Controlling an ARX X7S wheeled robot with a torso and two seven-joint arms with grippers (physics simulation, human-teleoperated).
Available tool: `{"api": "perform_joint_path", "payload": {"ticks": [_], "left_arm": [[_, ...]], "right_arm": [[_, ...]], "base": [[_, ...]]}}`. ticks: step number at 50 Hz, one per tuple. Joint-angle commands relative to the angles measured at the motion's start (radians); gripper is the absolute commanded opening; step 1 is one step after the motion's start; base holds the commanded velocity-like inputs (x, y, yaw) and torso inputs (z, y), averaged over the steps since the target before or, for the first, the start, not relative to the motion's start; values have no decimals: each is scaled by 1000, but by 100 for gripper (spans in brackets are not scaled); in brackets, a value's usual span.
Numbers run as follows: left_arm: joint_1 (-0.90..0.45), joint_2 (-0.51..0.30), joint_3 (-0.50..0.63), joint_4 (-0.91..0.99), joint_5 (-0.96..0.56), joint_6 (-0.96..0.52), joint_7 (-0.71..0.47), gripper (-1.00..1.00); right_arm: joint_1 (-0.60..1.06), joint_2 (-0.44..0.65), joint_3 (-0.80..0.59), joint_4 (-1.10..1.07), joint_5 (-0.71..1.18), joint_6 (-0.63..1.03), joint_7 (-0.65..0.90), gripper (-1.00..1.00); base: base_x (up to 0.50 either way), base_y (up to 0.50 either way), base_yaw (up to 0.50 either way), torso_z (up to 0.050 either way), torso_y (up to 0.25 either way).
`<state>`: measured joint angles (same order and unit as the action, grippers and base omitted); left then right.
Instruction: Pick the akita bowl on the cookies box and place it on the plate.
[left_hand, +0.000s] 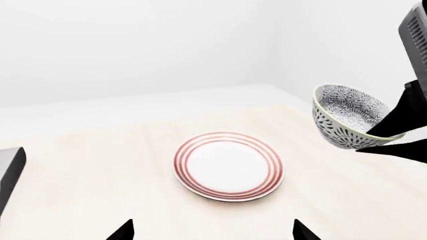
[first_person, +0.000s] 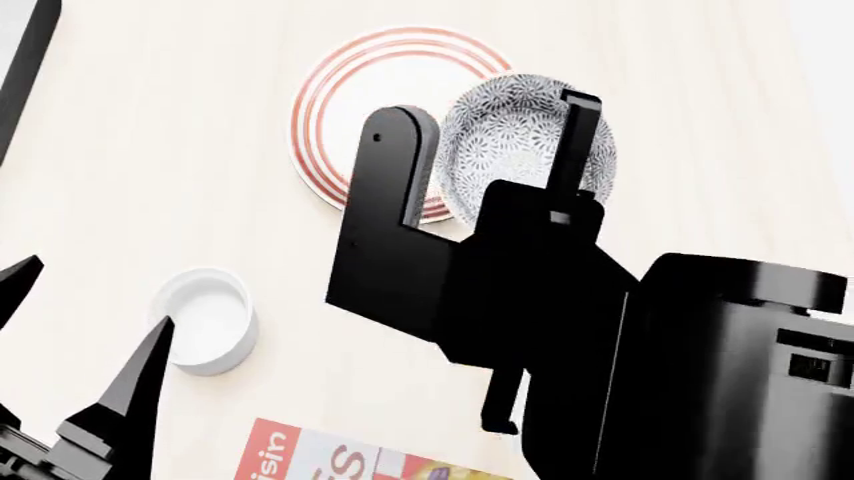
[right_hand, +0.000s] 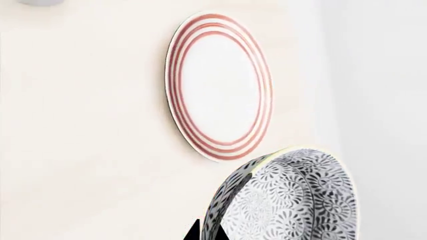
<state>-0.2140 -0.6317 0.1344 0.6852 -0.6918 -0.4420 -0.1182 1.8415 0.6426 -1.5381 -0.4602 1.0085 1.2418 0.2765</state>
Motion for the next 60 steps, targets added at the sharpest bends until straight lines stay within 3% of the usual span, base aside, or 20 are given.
{"api": "perform_joint_path", "payload": {"ticks": [1, 10, 53, 60], "left_arm": [[6, -9, 4, 3, 6, 11, 12, 100], [18, -16, 10, 3, 20, 27, 27, 100], [52, -21, -12, -25, -11, 65, 49, 100], [62, -23, -18, -32, -11, 80, 59, 100]], "right_arm": [[-2, -76, -44, 189, -202, -125, -96, -100], [-51, -183, -78, 416, -293, -248, -151, -100], [-201, -518, -63, 1080, -460, -597, -213, -100], [-241, -609, -53, 1274, -486, -691, -229, -100]], "base": [[0, 0, 0, 0, 0], [0, 0, 0, 0, 0], [0, 0, 0, 0, 0], [0, 0, 0, 0, 1]]}}
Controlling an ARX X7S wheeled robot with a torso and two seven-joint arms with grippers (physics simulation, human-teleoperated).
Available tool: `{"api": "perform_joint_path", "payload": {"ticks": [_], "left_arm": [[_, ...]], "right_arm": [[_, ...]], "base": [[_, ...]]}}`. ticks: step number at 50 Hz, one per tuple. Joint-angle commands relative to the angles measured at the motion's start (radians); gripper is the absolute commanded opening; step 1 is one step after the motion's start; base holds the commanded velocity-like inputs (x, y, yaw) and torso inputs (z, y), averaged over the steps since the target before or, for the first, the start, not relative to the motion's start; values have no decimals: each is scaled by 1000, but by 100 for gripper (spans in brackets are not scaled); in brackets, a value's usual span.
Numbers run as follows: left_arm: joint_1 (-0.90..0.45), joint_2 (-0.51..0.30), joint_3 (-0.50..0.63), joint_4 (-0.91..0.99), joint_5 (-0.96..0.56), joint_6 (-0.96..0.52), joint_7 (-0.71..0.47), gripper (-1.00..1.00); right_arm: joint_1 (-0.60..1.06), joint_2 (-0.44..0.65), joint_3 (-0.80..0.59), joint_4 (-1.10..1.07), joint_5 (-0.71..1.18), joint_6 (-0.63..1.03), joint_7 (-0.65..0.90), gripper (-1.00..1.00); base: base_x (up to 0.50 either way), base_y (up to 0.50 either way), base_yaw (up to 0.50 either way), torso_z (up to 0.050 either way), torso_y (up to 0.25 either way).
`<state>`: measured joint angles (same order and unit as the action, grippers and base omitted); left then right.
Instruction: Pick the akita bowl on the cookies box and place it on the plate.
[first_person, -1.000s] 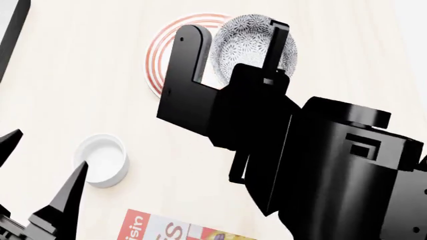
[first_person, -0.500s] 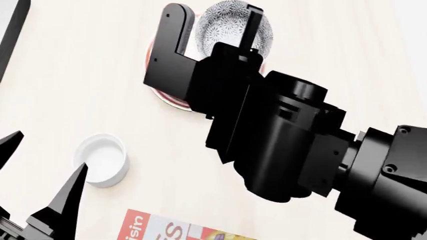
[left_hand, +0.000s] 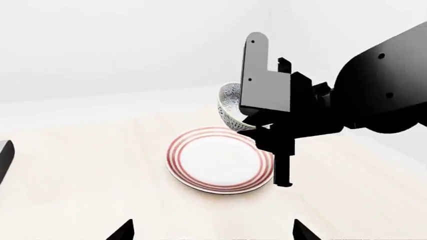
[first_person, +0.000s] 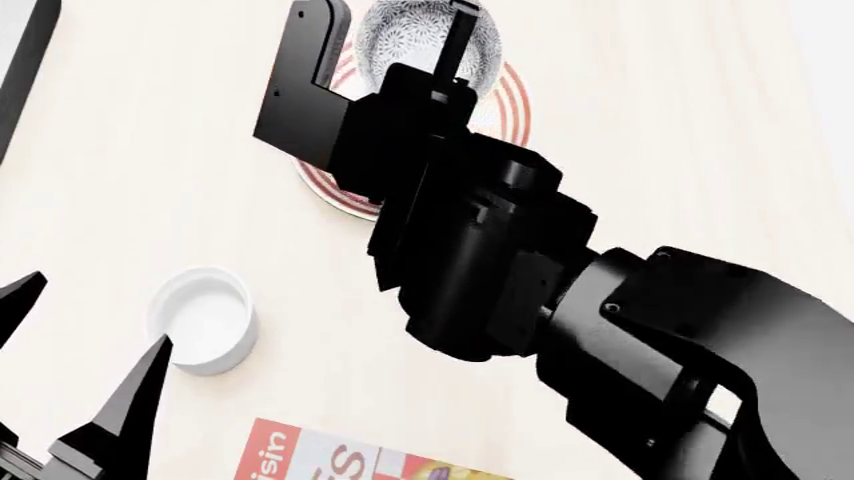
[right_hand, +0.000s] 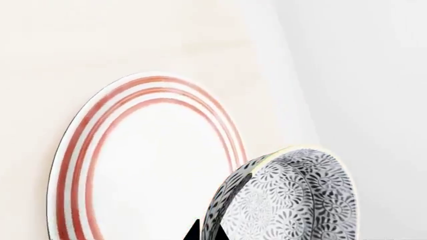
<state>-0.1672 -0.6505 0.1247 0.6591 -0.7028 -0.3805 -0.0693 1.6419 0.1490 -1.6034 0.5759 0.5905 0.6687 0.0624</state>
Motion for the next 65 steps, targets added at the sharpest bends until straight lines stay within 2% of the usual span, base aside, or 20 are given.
{"api": "perform_joint_path", "payload": {"ticks": [1, 18, 25, 42, 43, 51, 65], "left_arm": [[15, -6, -10, -6, -2, 19, 11, 100], [39, -8, -8, -22, 34, 67, 39, 100], [40, -6, -13, -22, 21, 66, 33, 100], [34, -9, -10, -23, -3, 45, 25, 100], [32, -9, -10, -24, -4, 45, 25, 100], [32, -9, -6, -19, -2, 43, 20, 100], [34, -15, -8, -9, -6, 37, 11, 100]], "right_arm": [[-49, -130, 14, 270, -70, -132, -25, -100], [-126, -149, 54, 301, -169, -150, -39, -100], [-131, -149, 60, 296, -173, -148, -42, -100], [-92, -148, 62, 304, -167, -120, -98, -100], [-93, -148, 58, 306, -170, -117, -100, 100], [-87, -140, 59, 304, -177, -115, -102, 100], [-77, -9, 79, 16, -131, -2, -60, 100]], "base": [[0, 0, 0, 0, 0], [0, 0, 0, 0, -44], [0, 0, 0, 2, -224], [0, 0, 0, 0, 0], [0, 0, 0, 0, 0], [0, 0, 0, 0, 0], [0, 0, 0, 0, 0]]}}
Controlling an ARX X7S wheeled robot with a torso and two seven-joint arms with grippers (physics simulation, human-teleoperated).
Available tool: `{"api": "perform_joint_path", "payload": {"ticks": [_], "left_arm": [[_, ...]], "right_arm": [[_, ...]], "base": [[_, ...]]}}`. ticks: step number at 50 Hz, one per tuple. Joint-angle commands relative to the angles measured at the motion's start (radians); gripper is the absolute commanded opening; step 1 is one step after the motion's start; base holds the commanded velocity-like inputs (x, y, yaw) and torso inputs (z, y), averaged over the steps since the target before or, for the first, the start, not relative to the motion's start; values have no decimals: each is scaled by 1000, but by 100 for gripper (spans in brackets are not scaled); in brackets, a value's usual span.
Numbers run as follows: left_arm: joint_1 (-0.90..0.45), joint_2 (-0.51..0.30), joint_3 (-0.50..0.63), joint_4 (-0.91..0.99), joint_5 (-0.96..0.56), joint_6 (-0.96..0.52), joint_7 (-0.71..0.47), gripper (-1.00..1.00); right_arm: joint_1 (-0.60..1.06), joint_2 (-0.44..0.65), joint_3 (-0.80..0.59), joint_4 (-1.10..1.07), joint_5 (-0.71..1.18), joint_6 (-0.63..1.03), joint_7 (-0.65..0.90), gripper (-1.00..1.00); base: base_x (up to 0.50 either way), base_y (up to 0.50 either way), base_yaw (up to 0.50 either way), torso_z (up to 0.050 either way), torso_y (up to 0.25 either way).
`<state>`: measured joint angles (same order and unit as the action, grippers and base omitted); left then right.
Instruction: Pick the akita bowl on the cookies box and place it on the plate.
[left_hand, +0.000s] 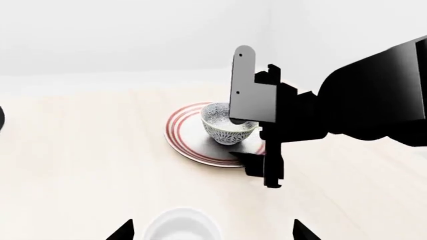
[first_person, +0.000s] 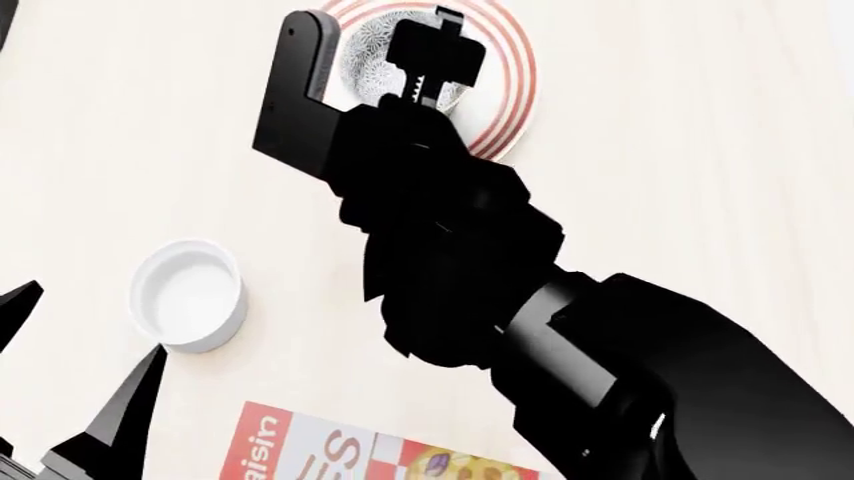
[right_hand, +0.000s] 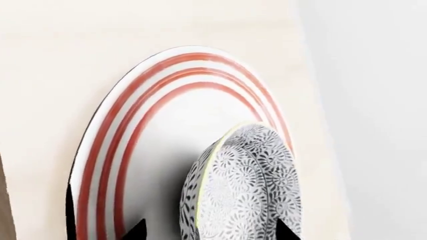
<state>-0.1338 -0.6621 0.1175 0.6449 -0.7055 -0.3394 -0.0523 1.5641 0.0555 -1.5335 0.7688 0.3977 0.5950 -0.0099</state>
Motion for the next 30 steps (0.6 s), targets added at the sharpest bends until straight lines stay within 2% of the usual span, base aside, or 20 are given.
{"api": "perform_joint_path", "payload": {"ticks": [1, 5, 19, 25, 27, 30], "left_arm": [[-1, -3, 0, 4, -3, -5, -7, 100], [2, -5, -4, 5, -6, -4, -10, 100], [16, -15, -49, 28, -32, 1, -43, 100], [30, -7, -89, 47, -42, 24, -73, 100], [41, -6, -97, 57, -41, 34, -75, 100], [55, 1, -106, 70, -18, 55, -84, 100]], "right_arm": [[8, 108, 12, -234, 71, 93, 18, 100], [38, 178, 28, -392, 98, 165, 46, 100], [55, 546, 144, -1011, 285, 344, 161, 100], [-21, 729, 275, -1238, 365, 296, 329, 100], [-96, 798, 339, -1282, 413, 226, 415, 100], [-204, 911, 358, -1391, 401, 116, 510, 100]], "base": [[0, 0, 0, 0, 0], [0, 0, 0, 0, 0], [0, 0, 0, 0, 0], [0, 0, 0, 0, 0], [0, 0, 0, 0, 0], [0, 0, 0, 0, 0]]}}
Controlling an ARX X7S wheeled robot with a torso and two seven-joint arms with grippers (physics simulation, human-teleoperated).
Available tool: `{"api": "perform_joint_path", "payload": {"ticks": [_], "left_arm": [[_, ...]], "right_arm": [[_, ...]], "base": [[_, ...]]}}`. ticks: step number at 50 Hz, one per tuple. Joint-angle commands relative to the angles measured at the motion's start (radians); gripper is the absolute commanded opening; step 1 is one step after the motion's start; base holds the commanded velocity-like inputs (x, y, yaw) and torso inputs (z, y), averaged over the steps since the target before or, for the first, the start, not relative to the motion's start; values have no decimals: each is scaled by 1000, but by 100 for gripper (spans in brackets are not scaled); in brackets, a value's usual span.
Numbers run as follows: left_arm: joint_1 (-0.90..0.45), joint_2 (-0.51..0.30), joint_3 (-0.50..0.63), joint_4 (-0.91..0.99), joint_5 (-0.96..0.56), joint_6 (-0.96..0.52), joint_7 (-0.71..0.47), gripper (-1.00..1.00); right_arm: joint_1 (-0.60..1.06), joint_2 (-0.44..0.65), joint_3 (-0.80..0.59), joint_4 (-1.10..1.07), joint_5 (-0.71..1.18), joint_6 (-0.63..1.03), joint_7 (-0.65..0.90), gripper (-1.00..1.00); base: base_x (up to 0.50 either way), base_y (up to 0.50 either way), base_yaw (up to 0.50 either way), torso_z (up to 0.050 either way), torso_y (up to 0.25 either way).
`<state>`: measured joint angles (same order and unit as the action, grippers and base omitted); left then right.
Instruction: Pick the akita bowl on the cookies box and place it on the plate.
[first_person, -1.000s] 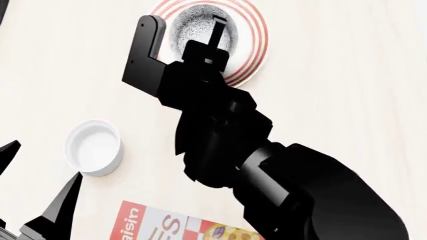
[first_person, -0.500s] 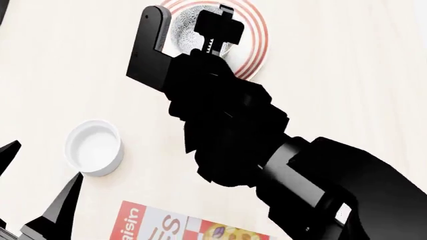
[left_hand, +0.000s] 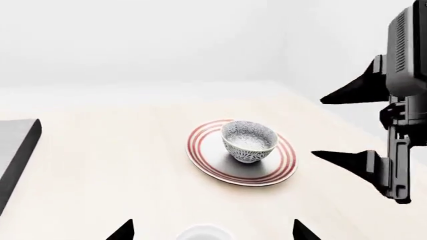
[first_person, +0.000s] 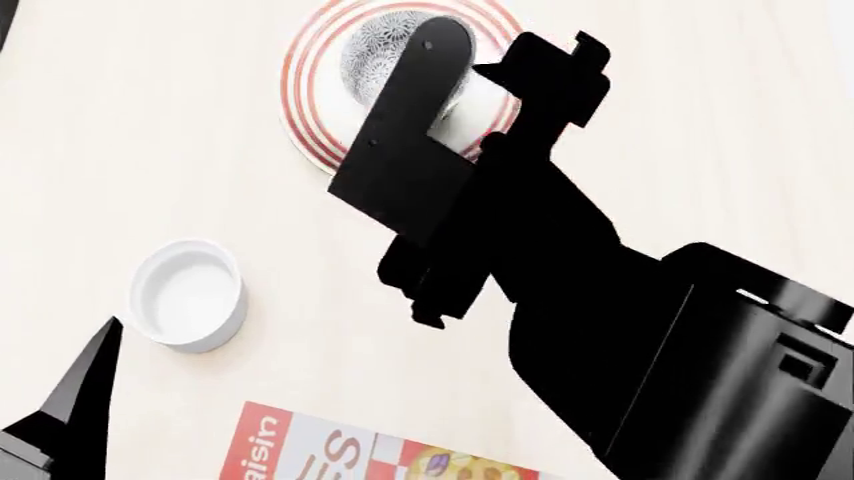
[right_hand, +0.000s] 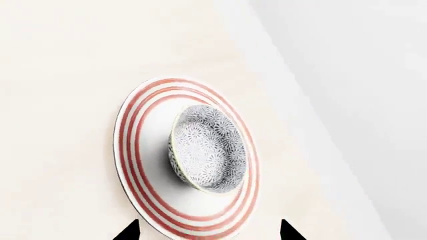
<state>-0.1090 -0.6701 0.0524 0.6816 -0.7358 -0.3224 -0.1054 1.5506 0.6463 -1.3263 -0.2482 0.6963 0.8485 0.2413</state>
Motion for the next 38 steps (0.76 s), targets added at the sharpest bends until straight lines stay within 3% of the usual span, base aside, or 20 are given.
{"api": "perform_joint_path", "payload": {"ticks": [1, 7, 14, 18, 25, 30, 31, 32, 37, 38], "left_arm": [[40, 21, -60, 47, 23, 59, -49, 100], [85, 76, -147, 96, 68, 160, -107, 100], [145, 137, -212, 146, 107, 278, -120, 100], [166, 166, -238, 164, 123, 334, -122, 100], [208, 213, -292, 181, 127, 421, -122, 100], [216, 235, -300, 186, 130, 462, -115, 100], [220, 240, -301, 186, 130, 473, -110, 100], [221, 244, -301, 184, 137, 480, -108, 100], [196, 261, -289, 162, 152, 495, -107, 100], [193, 267, -284, 157, 162, 501, -104, 100]], "right_arm": [[-216, 344, 167, -392, 103, -171, 297, 100], [-391, 560, 227, -575, 99, -436, 516, 100], [-652, 821, 159, -658, -142, -874, 888, 100], [-731, 923, 96, -691, -271, -1022, 1047, 100], [-815, 924, 14, -799, -521, -928, 1326, 100], [-730, 924, 103, -799, -415, -909, 1329, 100], [-880, 774, 253, -799, -565, -1059, 1179, 100], [-1030, 624, 403, -799, -440, -1060, 1029, 100], [-1780, -126, 1153, -798, -432, -1261, 279, 100], [-1930, -234, 1303, -798, -453, -1277, 273, 100]], "base": [[0, 0, 0, 0, 0], [0, 0, 0, 0, 0], [0, 0, 0, 0, 0], [0, 0, 0, 0, 0], [0, 0, 0, 0, 0], [0, 0, 0, 0, 0], [0, 0, 0, 0, 0], [0, 0, 0, 0, 0], [0, 0, 0, 0, 0], [0, 0, 0, 0, 0]]}}
